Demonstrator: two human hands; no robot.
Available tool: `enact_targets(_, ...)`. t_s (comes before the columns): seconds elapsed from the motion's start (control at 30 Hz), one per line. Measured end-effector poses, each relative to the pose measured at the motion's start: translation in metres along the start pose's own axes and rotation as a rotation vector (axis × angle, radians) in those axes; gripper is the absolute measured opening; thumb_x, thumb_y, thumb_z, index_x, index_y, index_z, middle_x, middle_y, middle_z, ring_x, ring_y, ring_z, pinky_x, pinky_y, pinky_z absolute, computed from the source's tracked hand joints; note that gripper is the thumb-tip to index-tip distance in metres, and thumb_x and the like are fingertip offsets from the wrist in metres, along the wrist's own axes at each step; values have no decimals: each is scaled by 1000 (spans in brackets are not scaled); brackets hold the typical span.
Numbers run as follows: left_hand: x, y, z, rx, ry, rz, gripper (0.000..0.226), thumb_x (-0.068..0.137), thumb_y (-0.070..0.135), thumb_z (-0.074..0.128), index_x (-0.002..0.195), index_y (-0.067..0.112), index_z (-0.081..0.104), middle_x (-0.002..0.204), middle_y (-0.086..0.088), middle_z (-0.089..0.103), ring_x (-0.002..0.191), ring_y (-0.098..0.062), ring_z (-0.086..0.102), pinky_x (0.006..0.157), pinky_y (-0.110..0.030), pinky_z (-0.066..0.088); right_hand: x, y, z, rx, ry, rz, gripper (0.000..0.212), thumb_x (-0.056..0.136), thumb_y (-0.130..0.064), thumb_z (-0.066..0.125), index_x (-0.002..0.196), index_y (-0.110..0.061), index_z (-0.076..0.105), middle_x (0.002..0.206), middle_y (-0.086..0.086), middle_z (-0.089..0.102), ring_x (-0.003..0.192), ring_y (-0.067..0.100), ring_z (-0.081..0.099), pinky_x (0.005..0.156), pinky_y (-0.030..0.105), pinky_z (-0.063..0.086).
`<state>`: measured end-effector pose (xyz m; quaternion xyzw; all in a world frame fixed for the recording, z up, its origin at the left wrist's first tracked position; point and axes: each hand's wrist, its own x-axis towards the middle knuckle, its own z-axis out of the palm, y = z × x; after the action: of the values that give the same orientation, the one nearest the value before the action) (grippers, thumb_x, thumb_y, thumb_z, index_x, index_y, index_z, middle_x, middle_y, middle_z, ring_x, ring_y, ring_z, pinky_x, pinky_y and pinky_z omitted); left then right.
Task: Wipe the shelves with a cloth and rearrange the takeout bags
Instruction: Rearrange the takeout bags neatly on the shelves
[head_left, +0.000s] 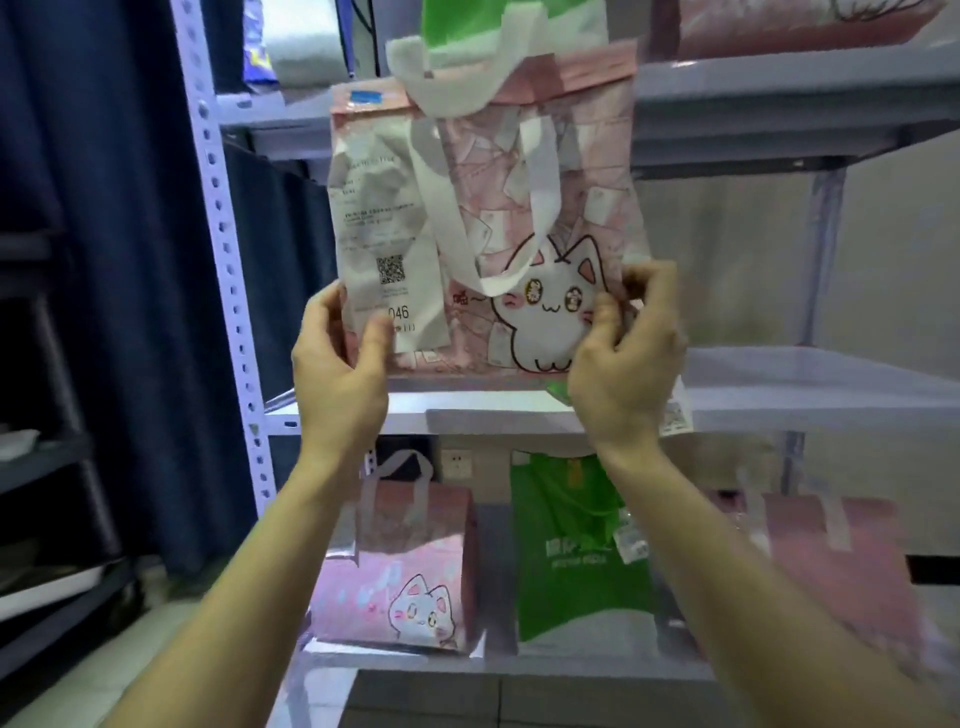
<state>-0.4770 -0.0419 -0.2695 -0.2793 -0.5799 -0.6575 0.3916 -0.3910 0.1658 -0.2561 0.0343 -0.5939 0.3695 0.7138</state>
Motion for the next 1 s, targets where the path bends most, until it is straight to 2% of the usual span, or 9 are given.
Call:
enact_targets(0.1,25,-36,-37,112,6,-7,28,106,23,65,134,24,62,110,16,75,95,0,69,84,-19,58,-23,6,56,15,-74,61,23,102,-4,55,107,-25,47,97,-11,61,91,9,66,76,29,59)
enact_targets(0.2,36,-79,-56,245,-57,-81,30,106,12,62,135,17,61,115,3,73,95,-8,66,88,-25,57,-52,38,95,-69,-322,276,20,104,-2,50,114,-19,48,107,3,67,98,25,68,78,44,59)
enact_targets(0.3,33,-119,-67,412,-163,-203,27,104,10,63,131,17,62,108,8,69,89,-9,63,85,-32,55,-81,69,109,-250,-599,443,31,100,4,48,117,-21,41,110,10,68,94,33,66,69,48,57)
enact_targets(0.37,35,-137,-71,463,-189,-235,27,103,11,64,128,21,61,100,17,66,81,-2,60,76,-28,50,-86,82,114,-271,-641,444,32,102,-1,52,118,-25,36,107,9,67,86,30,66,56,39,50)
enact_targets(0.47,51,-149,-68,496,-176,-260,36,103,8,62,136,20,58,114,13,68,96,-10,63,83,-26,46,-76,90,129,-279,-696,435,38,104,-9,55,129,-27,33,110,9,66,78,19,62,53,28,42)
enact_targets(0.6,68,-160,-59,589,-162,-365,50,101,-6,53,146,14,49,131,-1,63,107,-22,57,86,-32,44,-65,90,158,-357,-849,476,43,105,-9,59,142,-14,37,143,13,62,116,33,65,86,40,54)
enact_targets(0.8,66,-170,-62,603,-167,-405,77,99,-9,57,166,12,26,163,-10,42,140,-32,49,104,-44,53,-68,97,171,-366,-869,472,40,105,-19,58,142,-13,44,138,10,64,100,23,59,77,33,46)
enact_targets(0.87,60,-170,-63,594,-152,-377,76,100,-8,56,167,11,25,163,-10,40,145,-31,46,114,-48,49,-68,98,167,-342,-882,466,43,103,-21,62,143,-15,46,141,6,64,107,23,62,80,32,48)
enact_targets(1.0,41,-158,-62,582,-66,-328,75,101,-7,55,168,11,24,165,-9,36,149,-26,42,122,-38,40,-68,91,150,-284,-911,469,45,100,-24,68,140,-17,48,141,4,64,123,26,65,85,31,50)
